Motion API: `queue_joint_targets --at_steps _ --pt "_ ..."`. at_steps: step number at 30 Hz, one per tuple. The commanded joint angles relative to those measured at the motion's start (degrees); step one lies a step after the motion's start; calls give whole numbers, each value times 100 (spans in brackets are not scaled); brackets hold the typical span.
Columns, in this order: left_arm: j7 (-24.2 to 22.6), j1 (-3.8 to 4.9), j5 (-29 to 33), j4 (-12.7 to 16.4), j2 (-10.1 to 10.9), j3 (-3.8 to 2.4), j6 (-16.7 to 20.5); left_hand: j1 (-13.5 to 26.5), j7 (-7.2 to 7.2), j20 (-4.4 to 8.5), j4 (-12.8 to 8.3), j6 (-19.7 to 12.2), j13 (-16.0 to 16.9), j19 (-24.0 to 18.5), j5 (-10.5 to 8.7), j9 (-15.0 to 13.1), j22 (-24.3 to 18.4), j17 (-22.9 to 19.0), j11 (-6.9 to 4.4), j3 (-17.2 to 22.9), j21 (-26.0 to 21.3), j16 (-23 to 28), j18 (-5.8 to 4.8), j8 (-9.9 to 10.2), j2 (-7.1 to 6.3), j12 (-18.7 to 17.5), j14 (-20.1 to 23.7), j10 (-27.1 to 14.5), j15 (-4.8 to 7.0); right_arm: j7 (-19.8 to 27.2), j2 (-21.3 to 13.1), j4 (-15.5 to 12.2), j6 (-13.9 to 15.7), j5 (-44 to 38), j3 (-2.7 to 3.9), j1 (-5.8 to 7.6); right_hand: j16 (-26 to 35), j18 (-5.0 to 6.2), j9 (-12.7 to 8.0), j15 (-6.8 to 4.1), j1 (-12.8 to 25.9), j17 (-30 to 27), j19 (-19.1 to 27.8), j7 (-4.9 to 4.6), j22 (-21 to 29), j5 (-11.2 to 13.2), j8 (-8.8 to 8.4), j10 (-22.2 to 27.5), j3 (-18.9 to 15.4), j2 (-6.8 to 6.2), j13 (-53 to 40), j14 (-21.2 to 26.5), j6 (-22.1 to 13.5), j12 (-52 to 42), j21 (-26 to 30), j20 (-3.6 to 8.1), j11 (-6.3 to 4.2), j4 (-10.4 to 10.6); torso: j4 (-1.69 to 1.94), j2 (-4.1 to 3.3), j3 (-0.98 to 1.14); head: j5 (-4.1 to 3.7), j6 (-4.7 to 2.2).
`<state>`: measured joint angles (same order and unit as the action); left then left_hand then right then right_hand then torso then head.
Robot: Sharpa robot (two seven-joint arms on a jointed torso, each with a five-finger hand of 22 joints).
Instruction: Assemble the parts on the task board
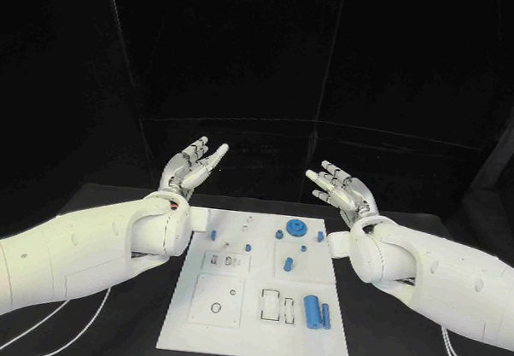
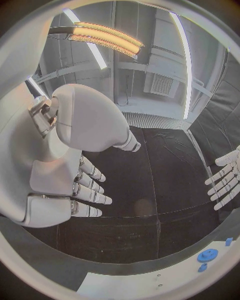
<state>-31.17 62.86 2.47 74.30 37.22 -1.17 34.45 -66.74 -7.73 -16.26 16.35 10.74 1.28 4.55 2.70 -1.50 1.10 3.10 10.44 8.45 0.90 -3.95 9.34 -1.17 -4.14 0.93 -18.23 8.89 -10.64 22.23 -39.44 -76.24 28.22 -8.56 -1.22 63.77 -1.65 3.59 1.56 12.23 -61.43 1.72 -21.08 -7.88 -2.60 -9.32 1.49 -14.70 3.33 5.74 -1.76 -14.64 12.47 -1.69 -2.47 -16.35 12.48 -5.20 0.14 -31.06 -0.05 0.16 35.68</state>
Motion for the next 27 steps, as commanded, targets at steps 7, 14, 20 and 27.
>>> queue_joint_targets --at_steps 7,14,20,27 --pt "-244 16 37 -30 -14 -7 -423 -57 -896 -62 -39 1231 234 657 28 -173 181 263 451 27 320 -680 -200 -360 211 509 -1415 1742 -305 -517 122 328 -1276 -773 -24 99 -963 708 334 -313 -1188 272 -2697 -552 -403 -229 676 -3783 207 25 -236 -3986 3487 -792 -999 88 -154 -789 0 0 -1 1 0" --pt "-197 21 76 160 343 -5 -648 -183 -694 5 -325 3545 413 3356 8 -405 777 559 123 -59 1571 -1640 89 -1117 442 1343 -3382 4244 114 -366 15 642 -663 -3102 -14 159 -892 690 223 -616 -1163 212 -3414 -390 -417 -205 546 -4597 515 -38 -174 -4971 4162 -584 -1291 398 -365 -1117 11 -116 -24 -24 32" --pt "-105 39 -42 461 571 -5 -737 -218 -514 180 -467 4131 421 3942 31 -349 831 688 -78 -154 1781 -1892 132 -1174 534 1424 -3945 4918 323 -594 17 671 -793 -4003 -11 326 -907 700 233 -781 -1196 281 -3750 -310 -486 -183 501 -5027 694 -164 -191 -5496 4454 -486 -1517 578 -498 -1137 22 -318 -51 -95 -54" --pt "159 55 -438 1014 920 -7 -925 -430 -404 310 -815 4495 377 4284 32 -228 801 873 -195 -303 1805 -1807 126 -952 452 1118 -4395 5353 460 -1222 5 615 -1042 -5278 -7 558 -1289 681 230 -1114 -1449 605 -4416 -186 -888 -142 492 -5592 791 -332 -203 -6491 4792 -455 -2296 964 -703 -1125 118 -543 -107 -161 -134"
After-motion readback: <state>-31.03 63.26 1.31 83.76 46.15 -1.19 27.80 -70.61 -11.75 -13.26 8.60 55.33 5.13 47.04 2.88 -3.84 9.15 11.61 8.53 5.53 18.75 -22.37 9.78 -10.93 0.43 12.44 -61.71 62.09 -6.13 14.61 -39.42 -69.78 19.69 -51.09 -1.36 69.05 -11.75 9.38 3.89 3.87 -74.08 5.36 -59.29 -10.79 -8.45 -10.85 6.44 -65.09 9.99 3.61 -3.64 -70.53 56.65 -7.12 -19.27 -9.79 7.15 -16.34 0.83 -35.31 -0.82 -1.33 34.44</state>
